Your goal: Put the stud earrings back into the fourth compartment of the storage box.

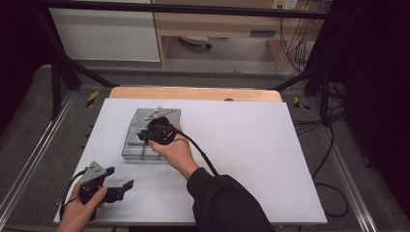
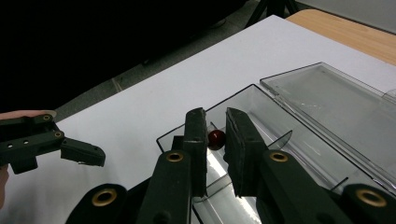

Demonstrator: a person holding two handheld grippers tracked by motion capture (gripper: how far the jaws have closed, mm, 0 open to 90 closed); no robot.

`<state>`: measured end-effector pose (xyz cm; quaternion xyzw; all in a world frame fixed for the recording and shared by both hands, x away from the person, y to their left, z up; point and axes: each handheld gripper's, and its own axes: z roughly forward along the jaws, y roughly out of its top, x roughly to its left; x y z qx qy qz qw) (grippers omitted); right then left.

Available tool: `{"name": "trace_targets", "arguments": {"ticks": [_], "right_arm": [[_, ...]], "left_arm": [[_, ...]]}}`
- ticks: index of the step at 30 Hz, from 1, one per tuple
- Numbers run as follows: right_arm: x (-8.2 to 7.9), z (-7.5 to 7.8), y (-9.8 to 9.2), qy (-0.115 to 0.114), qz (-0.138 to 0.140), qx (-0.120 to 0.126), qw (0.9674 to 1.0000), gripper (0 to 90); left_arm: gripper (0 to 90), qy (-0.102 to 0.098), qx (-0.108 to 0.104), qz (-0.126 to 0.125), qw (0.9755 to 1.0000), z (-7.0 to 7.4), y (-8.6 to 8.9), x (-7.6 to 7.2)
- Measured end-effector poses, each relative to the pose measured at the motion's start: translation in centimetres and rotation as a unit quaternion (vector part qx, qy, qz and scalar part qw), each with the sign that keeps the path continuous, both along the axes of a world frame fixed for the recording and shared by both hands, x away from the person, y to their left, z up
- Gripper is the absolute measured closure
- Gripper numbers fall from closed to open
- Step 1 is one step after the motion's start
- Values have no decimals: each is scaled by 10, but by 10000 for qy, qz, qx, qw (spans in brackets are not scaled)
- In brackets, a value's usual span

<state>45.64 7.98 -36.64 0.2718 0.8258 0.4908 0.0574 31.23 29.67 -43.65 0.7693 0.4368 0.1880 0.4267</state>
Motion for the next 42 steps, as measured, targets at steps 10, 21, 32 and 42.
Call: {"name": "trace_targets", "arguments": {"ticks": [10, 21, 32, 42], "right_arm": [[6, -2, 10, 42, -24, -92, 9999, 789], [11, -3, 18, 59, -6, -153, 9999, 789], [9, -6, 26, 85, 64, -243, 9996, 789], [10, -13, 32, 120, 75, -388, 9991, 789]], "left_arm": [[84, -3, -5, -22, 10000, 0, 0, 0], [84, -16, 5, 1, 10000, 0, 1, 0], [85, -10, 7, 5, 10000, 0, 0, 0], [85, -4, 13, -1, 10000, 0, 0, 0]]}}
